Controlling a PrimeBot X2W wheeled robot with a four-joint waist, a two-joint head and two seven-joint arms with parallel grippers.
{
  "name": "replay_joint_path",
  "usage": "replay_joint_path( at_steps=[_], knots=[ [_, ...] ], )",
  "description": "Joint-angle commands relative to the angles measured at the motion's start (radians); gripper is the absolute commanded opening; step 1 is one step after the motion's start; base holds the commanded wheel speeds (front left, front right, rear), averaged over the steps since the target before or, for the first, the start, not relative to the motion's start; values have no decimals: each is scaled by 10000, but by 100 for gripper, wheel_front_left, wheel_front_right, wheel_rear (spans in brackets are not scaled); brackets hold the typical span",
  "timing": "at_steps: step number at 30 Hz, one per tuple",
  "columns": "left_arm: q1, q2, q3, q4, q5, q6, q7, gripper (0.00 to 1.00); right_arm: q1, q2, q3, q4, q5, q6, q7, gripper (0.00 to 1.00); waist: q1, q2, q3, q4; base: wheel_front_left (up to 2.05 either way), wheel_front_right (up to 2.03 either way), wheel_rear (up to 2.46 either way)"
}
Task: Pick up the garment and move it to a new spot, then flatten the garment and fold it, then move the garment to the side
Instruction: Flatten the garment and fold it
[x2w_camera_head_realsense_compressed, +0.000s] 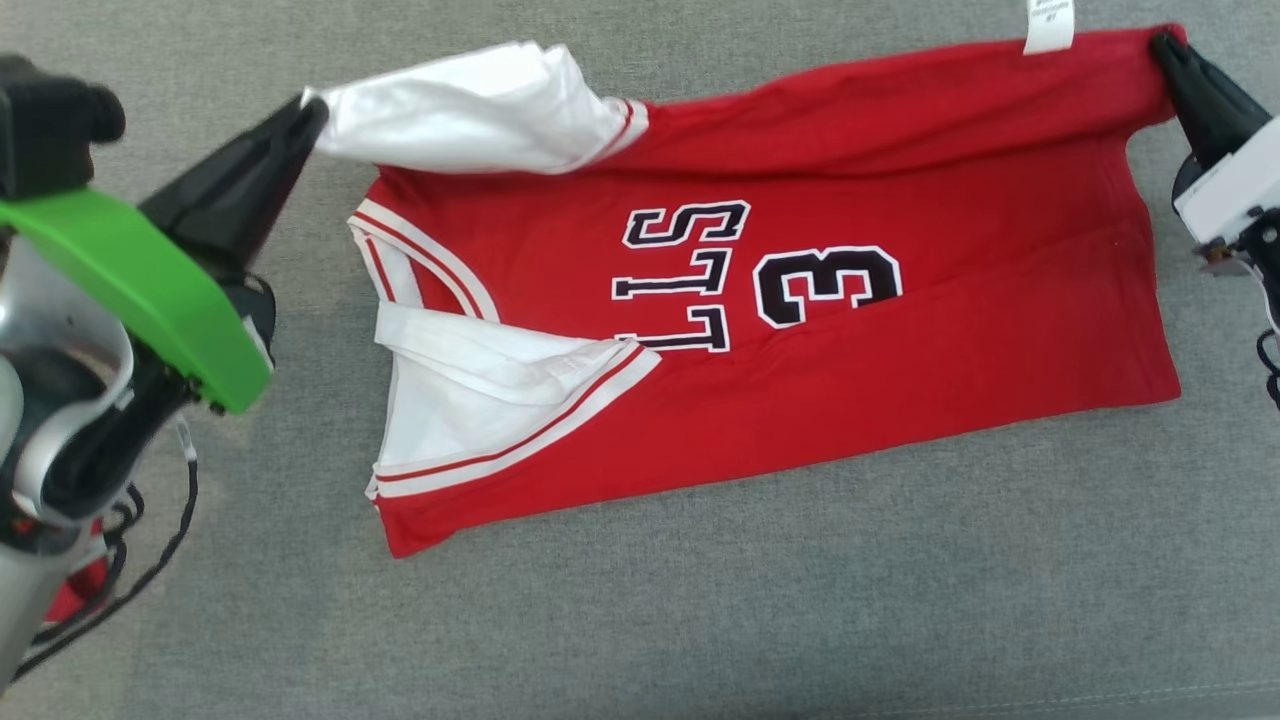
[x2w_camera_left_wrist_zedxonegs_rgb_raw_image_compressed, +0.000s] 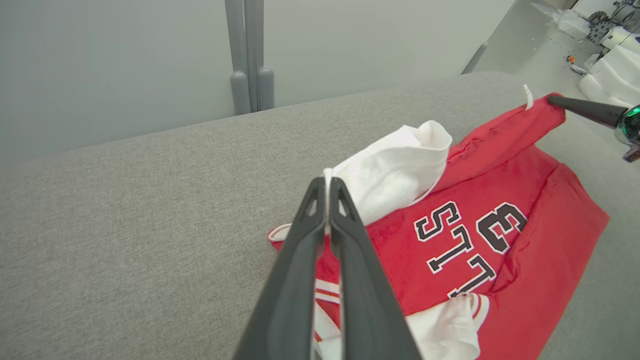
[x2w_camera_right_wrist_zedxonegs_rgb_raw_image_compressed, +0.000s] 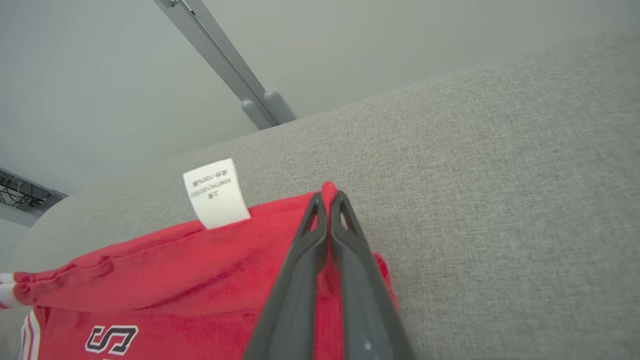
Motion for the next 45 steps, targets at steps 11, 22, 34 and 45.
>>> replay_joint_path(
  at_steps=[11,22,34,45],
  knots=[
    [2572,310,211,-1657,-620,833,-814,0,1626,-693,274,-891,632,-5,-313,0,0,0,-370,246,0,0,0],
    [3845,101,68,-1872,-843,1022,-1412,0,2708,-1158,637,-1300,1241,-3,-652,0,0,0,-638,426,0,0,0],
    [4683,-332,-348,-1232,-443,1302,-2026,100,3973,-1558,849,-1437,2269,-3,-1190,100,0,0,-1094,373,0,0,0],
    [6030,-1614,-271,-48,1067,2460,-5136,100,5173,-1135,943,-1324,1798,-5,-3091,100,0,0,-1889,154,0,0,0]
  ],
)
